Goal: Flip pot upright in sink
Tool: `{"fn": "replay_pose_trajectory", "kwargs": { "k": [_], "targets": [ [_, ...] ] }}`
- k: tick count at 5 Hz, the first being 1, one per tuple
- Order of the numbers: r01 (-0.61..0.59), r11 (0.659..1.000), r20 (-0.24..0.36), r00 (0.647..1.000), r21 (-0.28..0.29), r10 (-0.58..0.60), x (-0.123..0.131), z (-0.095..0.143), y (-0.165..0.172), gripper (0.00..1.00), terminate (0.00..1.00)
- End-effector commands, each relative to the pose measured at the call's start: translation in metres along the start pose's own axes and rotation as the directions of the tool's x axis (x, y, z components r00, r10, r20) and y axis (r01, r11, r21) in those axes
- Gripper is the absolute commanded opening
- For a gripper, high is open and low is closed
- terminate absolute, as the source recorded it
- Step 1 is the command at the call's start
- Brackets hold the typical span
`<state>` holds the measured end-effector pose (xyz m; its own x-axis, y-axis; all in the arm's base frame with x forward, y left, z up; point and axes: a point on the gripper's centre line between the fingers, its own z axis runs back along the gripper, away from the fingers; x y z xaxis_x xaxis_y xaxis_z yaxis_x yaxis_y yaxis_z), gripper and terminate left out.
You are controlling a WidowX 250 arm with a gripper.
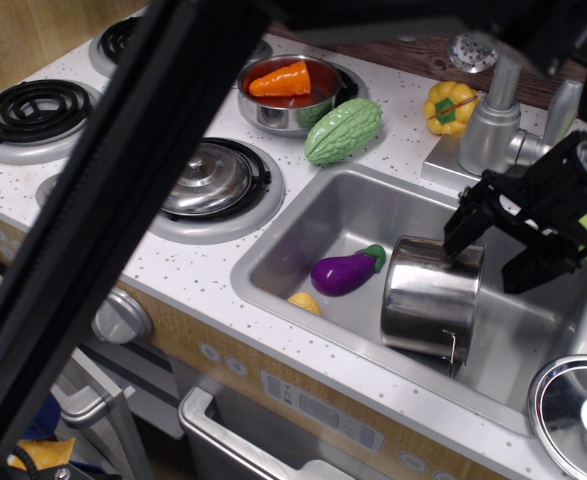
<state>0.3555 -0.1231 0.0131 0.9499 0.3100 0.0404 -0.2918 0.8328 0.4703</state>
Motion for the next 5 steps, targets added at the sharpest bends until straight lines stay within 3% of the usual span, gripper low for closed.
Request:
{"fn": "replay_pose_trajectory", "kwargs": {
  "k": [1, 3, 4, 5],
  "targets": [
    [-0.018, 0.999, 0.044, 0.999, -0.039, 0.02, 0.006, 0.016, 0.006, 1.0, 0.0],
    [0.062, 0.998, 0.071, 0.996, 0.006, -0.062, 0.004, 0.002, 0.027, 1.0, 0.0],
    [0.067, 0.998, 0.083, 0.994, 0.015, -0.068, 0.005, -0.002, 0.032, 0.0, 0.0],
    [0.071, 0.997, 0.068, 0.995, 0.018, -0.073, 0.006, 0.003, 0.034, 0.0, 0.0]
  ]
}}
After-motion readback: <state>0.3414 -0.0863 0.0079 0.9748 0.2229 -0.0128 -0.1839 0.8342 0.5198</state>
